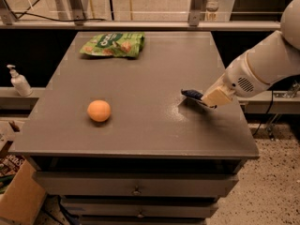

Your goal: Move rxbar blueberry near green rice chip bag

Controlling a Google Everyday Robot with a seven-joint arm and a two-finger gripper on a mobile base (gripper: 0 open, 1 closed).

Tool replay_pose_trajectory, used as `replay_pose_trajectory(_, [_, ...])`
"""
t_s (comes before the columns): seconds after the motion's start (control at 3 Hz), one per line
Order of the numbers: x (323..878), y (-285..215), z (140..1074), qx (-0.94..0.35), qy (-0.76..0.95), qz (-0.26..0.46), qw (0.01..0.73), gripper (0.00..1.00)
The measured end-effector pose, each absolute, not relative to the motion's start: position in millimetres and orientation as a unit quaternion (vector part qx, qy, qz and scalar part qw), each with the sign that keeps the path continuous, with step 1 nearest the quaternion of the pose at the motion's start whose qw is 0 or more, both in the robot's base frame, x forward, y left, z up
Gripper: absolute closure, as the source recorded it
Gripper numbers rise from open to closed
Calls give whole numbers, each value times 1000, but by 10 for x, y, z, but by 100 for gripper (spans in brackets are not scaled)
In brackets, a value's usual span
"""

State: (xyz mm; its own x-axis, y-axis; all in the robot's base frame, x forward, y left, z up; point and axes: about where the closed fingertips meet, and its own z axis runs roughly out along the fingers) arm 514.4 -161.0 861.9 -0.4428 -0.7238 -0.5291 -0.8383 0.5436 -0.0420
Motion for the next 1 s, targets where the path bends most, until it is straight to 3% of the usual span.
replay_pose_trajectory(1.0, [5309, -1524, 8810, -443, 835, 117, 305, 100])
